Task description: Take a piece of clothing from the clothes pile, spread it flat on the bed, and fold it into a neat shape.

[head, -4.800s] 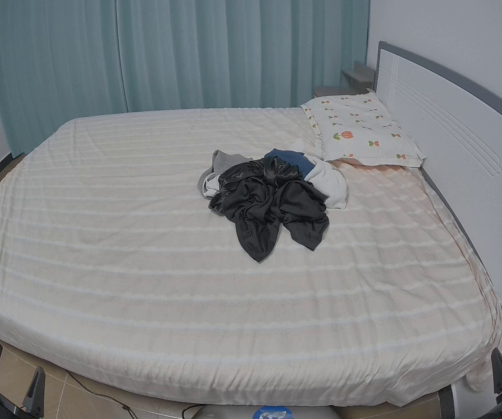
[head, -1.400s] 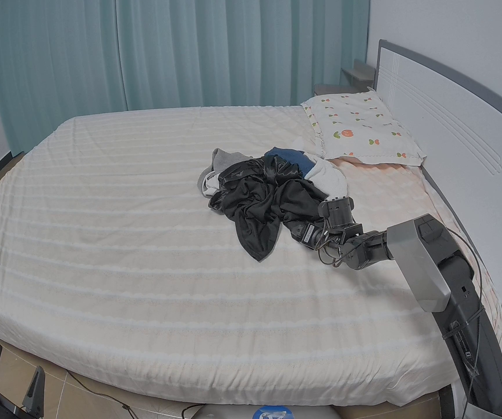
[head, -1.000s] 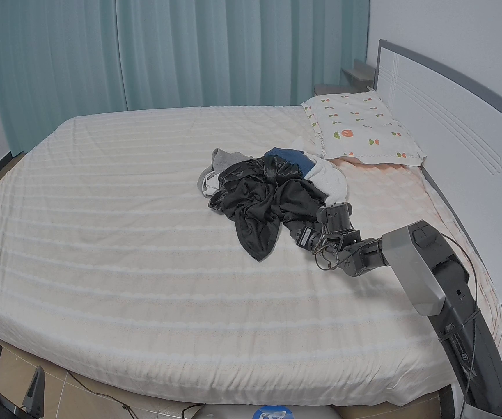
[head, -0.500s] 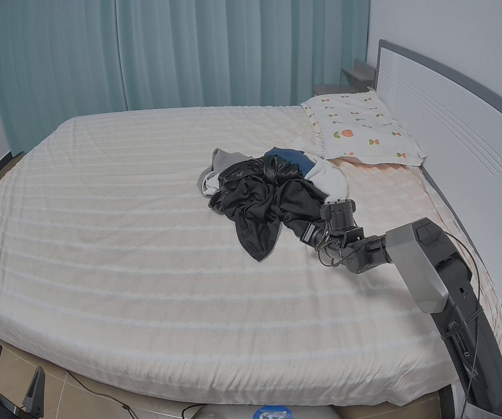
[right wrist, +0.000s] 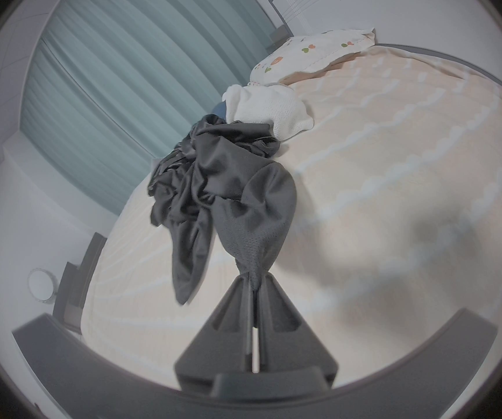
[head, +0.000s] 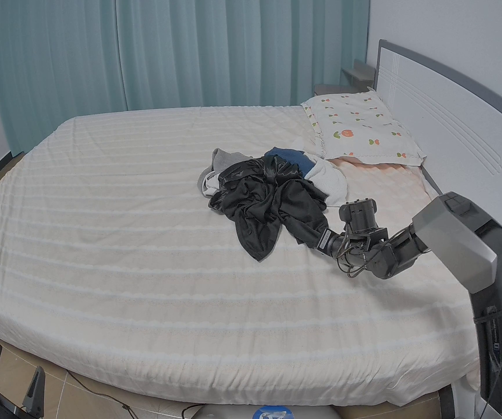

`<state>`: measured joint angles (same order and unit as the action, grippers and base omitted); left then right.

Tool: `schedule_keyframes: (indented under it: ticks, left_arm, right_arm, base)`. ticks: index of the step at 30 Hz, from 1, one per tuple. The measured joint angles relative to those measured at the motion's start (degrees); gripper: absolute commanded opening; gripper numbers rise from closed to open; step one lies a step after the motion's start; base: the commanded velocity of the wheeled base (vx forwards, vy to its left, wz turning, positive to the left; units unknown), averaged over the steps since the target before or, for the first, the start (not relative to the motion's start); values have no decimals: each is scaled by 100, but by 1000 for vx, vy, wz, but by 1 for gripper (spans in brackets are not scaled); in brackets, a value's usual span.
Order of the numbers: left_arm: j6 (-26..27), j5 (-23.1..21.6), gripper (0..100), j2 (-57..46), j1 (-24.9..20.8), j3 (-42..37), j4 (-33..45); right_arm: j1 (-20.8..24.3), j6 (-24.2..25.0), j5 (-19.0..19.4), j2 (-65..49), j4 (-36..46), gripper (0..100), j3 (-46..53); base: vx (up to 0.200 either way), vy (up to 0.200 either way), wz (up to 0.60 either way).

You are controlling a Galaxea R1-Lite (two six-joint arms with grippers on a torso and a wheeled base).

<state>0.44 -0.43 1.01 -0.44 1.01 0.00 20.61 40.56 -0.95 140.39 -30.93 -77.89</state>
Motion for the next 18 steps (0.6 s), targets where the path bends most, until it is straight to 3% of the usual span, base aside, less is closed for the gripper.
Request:
schedule_keyframes:
  ticks: [13,18]
  left_arm:
    - [10,2,100,0,0,0,0]
    - [-200,24,100,37,0,102,-156]
  right_arm:
    - [269,4,722,-2454,-1571,0,3671]
    - [347,4,986,-3341,-1894,0,4548]
  base:
    - [0,0,0]
    - [0,0,0]
